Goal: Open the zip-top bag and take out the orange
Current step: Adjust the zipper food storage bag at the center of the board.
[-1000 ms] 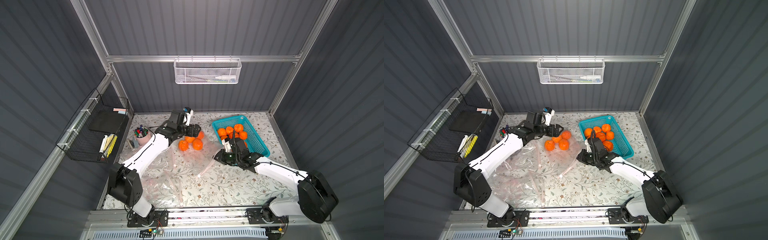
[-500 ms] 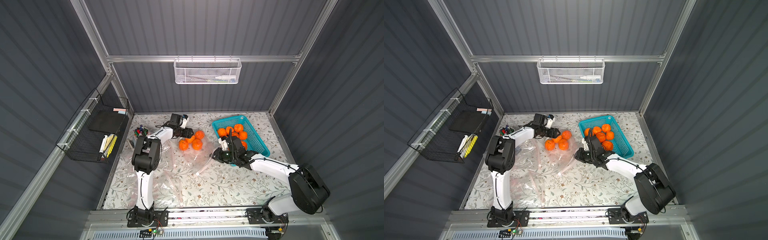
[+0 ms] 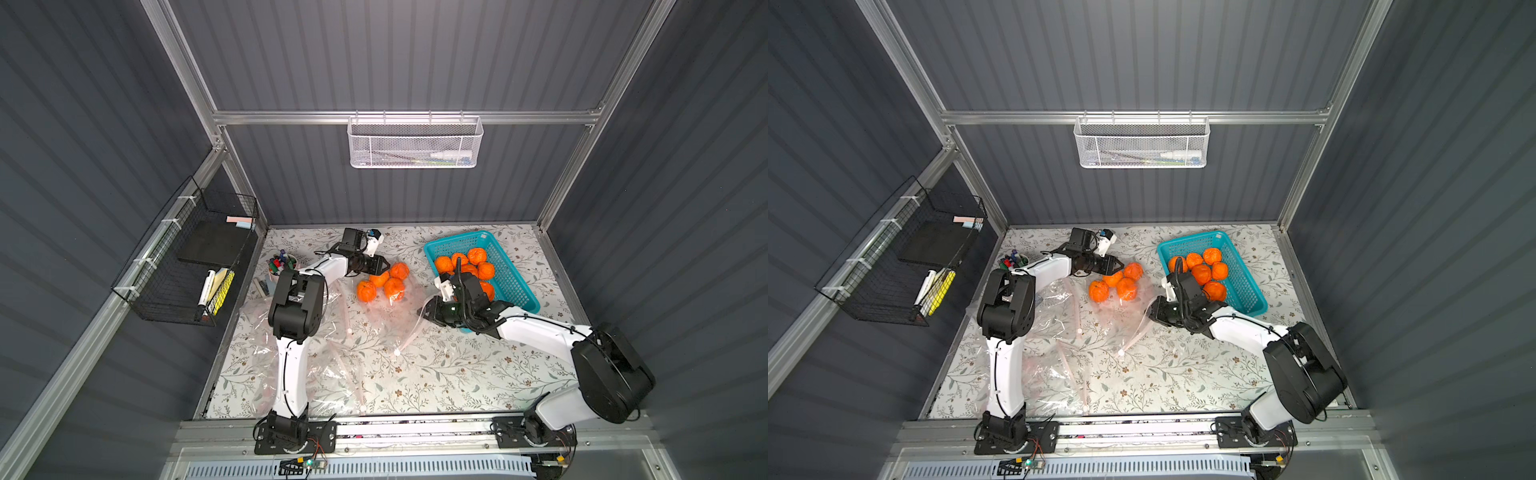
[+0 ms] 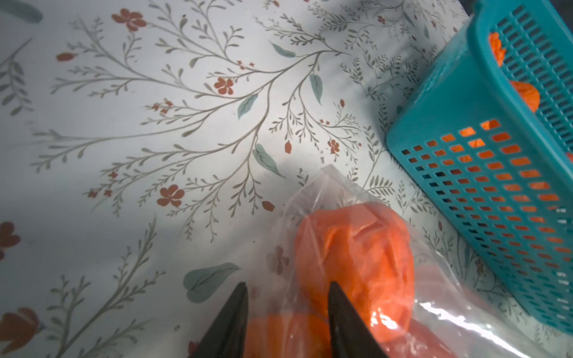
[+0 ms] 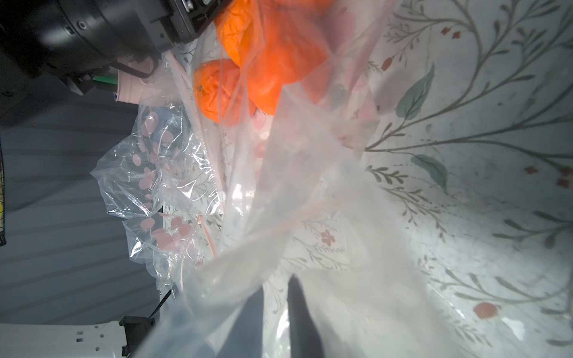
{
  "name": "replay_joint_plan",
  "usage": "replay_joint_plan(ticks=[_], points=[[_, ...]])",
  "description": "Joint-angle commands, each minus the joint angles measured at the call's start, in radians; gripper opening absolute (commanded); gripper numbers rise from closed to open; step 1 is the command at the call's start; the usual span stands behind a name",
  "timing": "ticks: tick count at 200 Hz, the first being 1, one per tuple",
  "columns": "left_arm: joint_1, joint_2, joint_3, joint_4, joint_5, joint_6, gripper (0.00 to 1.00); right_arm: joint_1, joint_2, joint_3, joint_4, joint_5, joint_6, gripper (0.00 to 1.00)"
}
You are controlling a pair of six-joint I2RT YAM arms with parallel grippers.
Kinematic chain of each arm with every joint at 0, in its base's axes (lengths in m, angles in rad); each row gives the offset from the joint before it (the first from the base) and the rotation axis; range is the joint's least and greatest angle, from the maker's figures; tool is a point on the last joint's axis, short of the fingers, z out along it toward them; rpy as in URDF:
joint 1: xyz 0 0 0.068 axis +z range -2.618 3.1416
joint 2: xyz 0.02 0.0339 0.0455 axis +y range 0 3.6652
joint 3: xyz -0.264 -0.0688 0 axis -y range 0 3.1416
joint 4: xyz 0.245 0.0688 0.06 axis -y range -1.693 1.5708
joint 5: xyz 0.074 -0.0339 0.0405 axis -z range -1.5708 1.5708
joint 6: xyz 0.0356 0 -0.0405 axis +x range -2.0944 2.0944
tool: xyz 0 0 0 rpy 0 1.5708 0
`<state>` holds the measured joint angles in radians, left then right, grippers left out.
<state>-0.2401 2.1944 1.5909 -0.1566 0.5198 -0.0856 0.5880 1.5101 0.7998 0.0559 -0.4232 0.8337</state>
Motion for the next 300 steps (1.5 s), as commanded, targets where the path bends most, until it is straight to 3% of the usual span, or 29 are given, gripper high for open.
replay_joint_plan(ticks=[1,24,112,173,239,300], points=[[0.005,-0.025,-0.032,-0.036,-0.022,-0.017,0.16,0.004,0.017,0.027,0.016,-0.015,0.003,0.20],[0.006,-0.075,-0.072,-0.019,-0.025,-0.051,0.00,0.007,0.027,0.022,0.030,-0.021,0.005,0.20],[0.004,-0.421,-0.349,0.083,-0.004,-0.200,0.00,0.055,0.051,-0.024,0.134,-0.016,0.022,0.21],[0.004,-0.602,-0.438,0.056,0.031,-0.274,0.00,0.081,0.152,-0.055,0.251,-0.006,0.068,0.22],[-0.018,-0.600,-0.496,0.136,0.146,-0.350,0.00,0.091,0.226,-0.080,0.405,-0.006,0.098,0.22],[-0.098,-0.536,-0.439,0.211,0.205,-0.432,0.00,0.091,0.165,-0.131,0.438,0.022,0.085,0.21]])
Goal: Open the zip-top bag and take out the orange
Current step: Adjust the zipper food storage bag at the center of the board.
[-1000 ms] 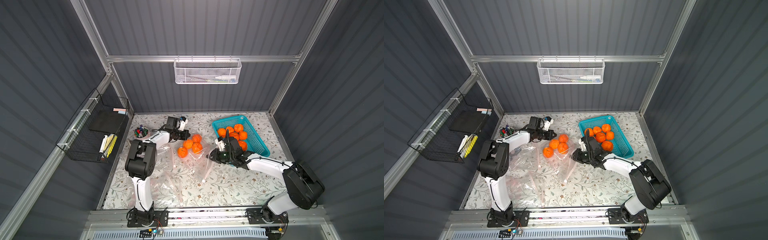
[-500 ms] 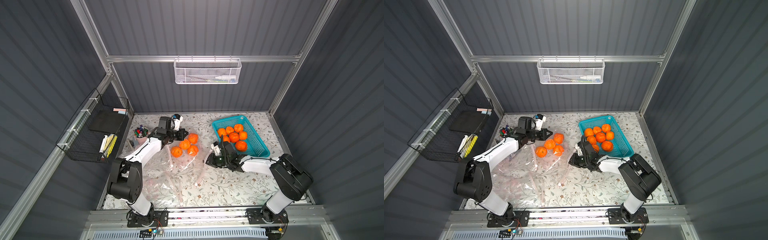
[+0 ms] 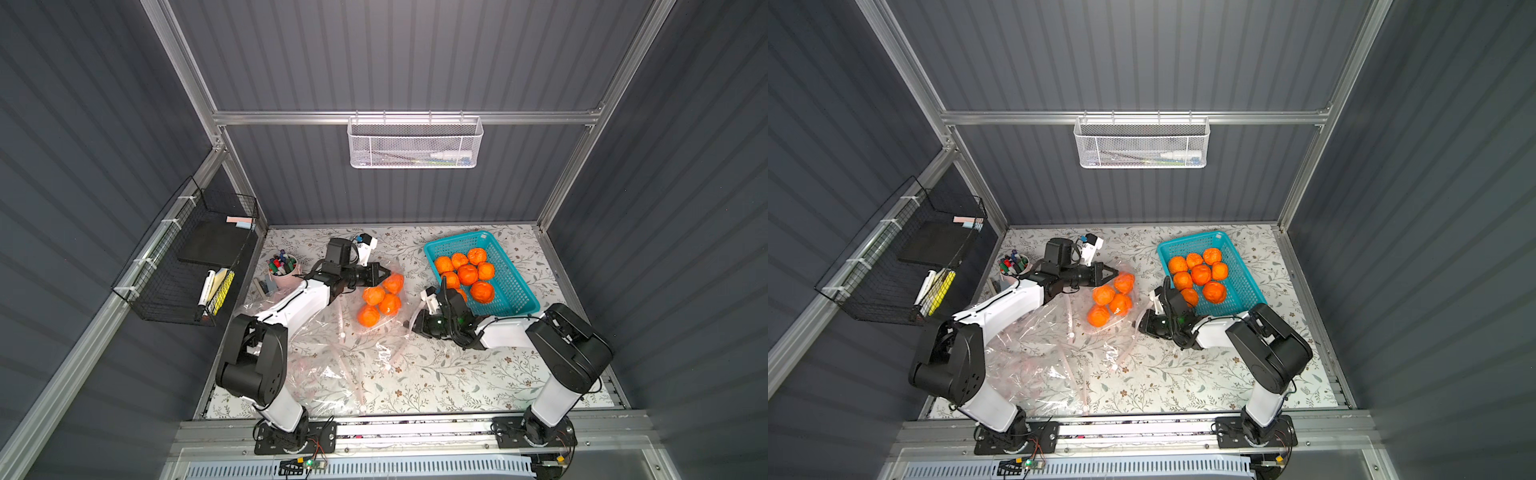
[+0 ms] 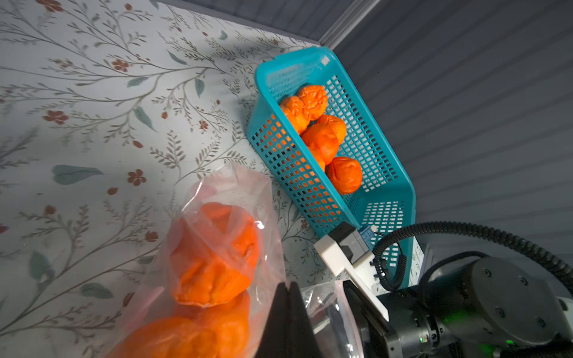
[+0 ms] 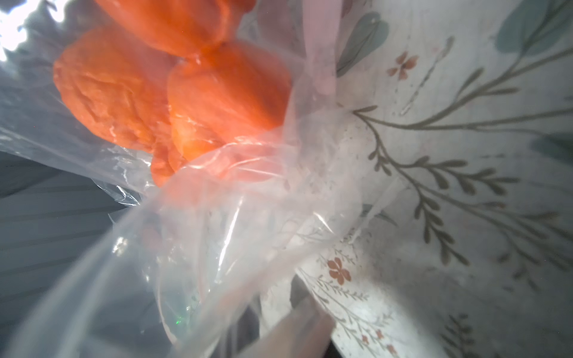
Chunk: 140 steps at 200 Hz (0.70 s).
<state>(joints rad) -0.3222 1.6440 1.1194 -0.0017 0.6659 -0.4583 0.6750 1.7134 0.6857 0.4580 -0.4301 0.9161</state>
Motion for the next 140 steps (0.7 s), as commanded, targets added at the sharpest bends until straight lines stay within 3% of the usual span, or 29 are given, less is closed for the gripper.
replay_joint_plan(ticks=[1,49,73,96,140], points=[[-0.016,0.014,0.032,0.059,0.063,-0.063,0.00,0.003,-0.038,-0.017,0.036,0.030,0.003,0.21],[-0.021,-0.048,-0.006,0.038,0.023,-0.131,0.00,0.004,-0.023,-0.034,0.030,0.049,0.015,0.19],[-0.021,-0.107,-0.063,0.042,-0.003,-0.167,0.00,0.004,0.001,0.002,-0.119,0.103,0.014,0.17],[-0.021,-0.140,-0.089,0.019,-0.026,-0.168,0.00,0.003,0.038,-0.008,-0.094,0.083,0.027,0.16],[-0.021,-0.199,-0.037,-0.030,-0.090,-0.145,0.00,0.003,0.084,-0.020,-0.097,0.080,0.050,0.15]])
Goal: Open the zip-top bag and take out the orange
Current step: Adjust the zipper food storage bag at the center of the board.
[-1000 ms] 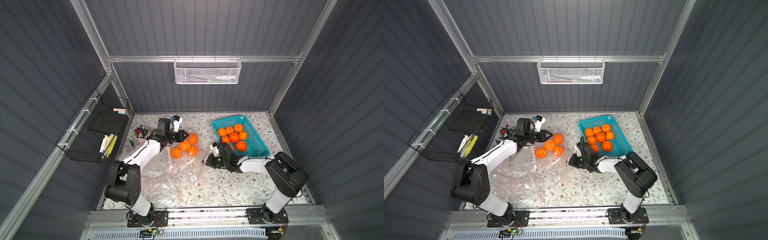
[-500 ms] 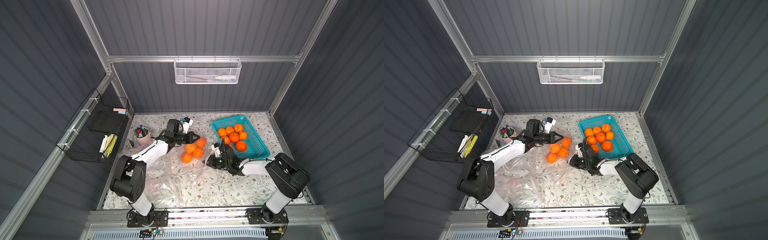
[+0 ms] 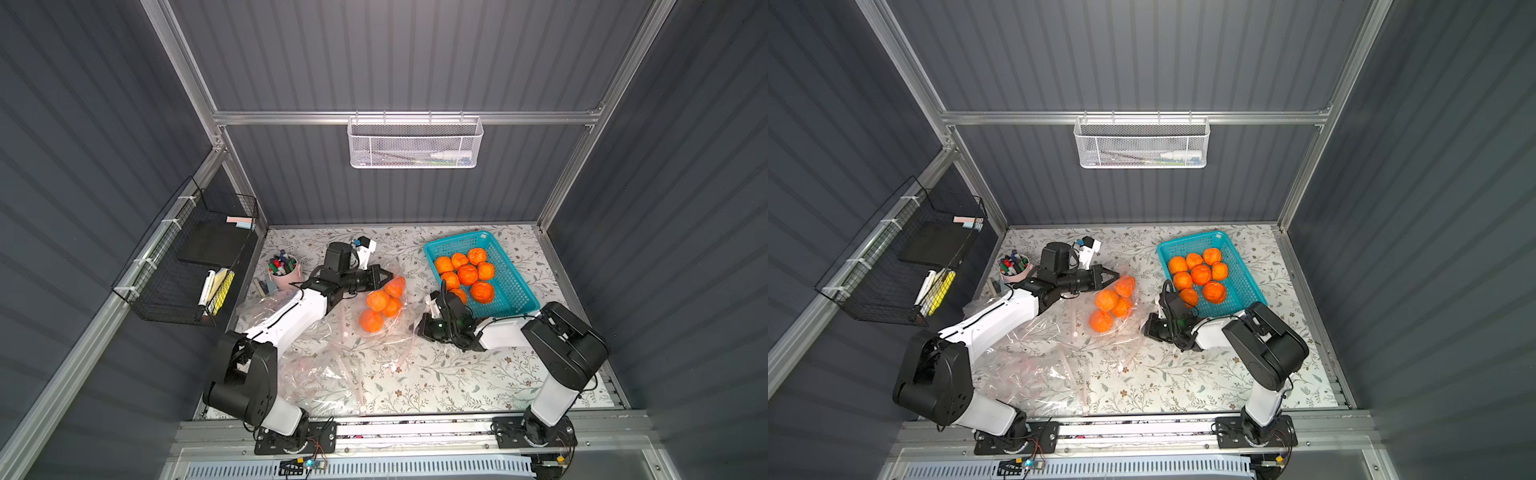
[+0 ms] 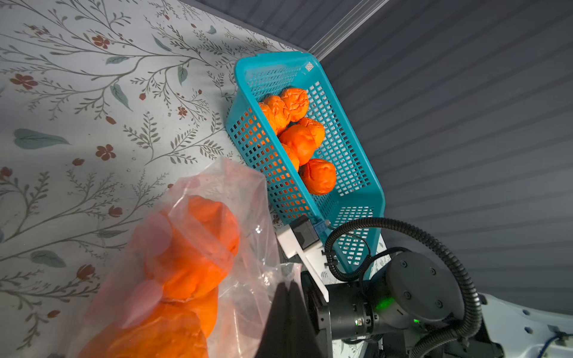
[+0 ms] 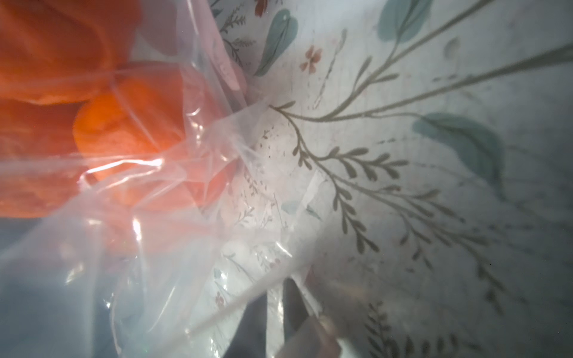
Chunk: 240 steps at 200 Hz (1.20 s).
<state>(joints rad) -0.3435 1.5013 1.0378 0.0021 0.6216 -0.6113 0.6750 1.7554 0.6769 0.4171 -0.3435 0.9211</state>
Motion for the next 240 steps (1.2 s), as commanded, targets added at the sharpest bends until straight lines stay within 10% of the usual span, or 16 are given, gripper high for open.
replay_joint_plan(ticks=[1,96,199,240], points=[[0.000,-0.057,0.047,-0.035,-0.047,0.010,0.00,0.004,0.042,-0.011,-0.057,-0.007,0.045,0.15],[-0.073,-0.205,0.039,-0.101,-0.079,0.113,0.00,0.003,0.045,-0.026,-0.022,-0.018,0.027,0.15],[-0.074,-0.079,0.075,-0.240,-0.419,0.186,0.00,0.004,0.039,-0.014,0.011,-0.062,0.029,0.15],[-0.070,-0.043,0.045,-0.210,-0.491,0.171,0.00,0.005,-0.029,-0.007,-0.007,-0.101,-0.003,0.29]])
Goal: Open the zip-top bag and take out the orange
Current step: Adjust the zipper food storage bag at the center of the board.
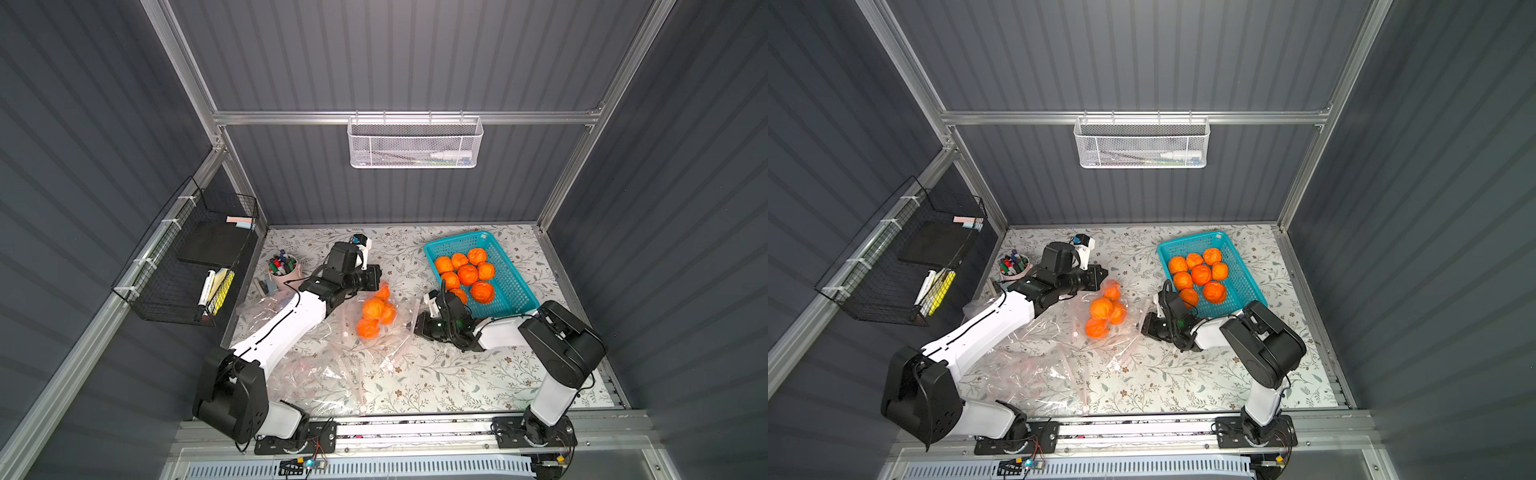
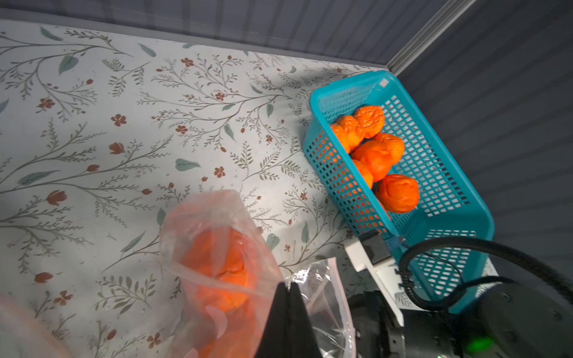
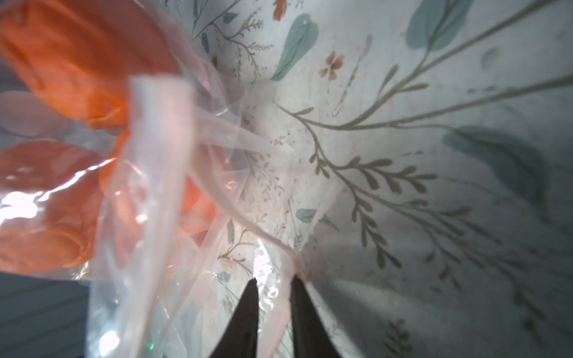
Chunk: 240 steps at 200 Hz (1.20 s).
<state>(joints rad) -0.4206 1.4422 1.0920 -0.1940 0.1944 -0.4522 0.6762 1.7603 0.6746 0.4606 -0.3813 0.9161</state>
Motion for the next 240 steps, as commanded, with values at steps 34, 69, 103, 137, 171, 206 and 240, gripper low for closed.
replay_joint_plan(ticks=[34,69,103,137,171,206,240], points=[[0.006,0.038,-0.018,0.016,-0.051,-0.002,0.00,0.014,-0.036,0.017,-0.022,-0.116,-0.003,0.20],[0.007,0.044,-0.027,0.022,-0.044,-0.010,0.00,0.025,0.038,0.042,0.065,-0.155,0.051,0.08],[0.007,0.037,-0.030,0.023,-0.038,-0.013,0.00,0.032,0.136,0.071,0.111,-0.143,0.084,0.06],[0.006,0.007,0.027,-0.014,0.013,-0.017,0.00,0.034,0.168,0.084,-0.001,-0.096,0.065,0.04],[0.004,-0.073,0.056,-0.048,0.093,-0.031,0.00,0.037,0.137,0.084,-0.186,-0.028,0.006,0.04],[0.003,-0.161,0.001,0.006,0.323,-0.063,0.00,0.040,0.126,0.069,-0.234,0.006,-0.020,0.04],[0.003,-0.239,-0.014,0.002,0.393,-0.059,0.00,0.039,0.122,0.057,-0.216,0.003,-0.020,0.04]])
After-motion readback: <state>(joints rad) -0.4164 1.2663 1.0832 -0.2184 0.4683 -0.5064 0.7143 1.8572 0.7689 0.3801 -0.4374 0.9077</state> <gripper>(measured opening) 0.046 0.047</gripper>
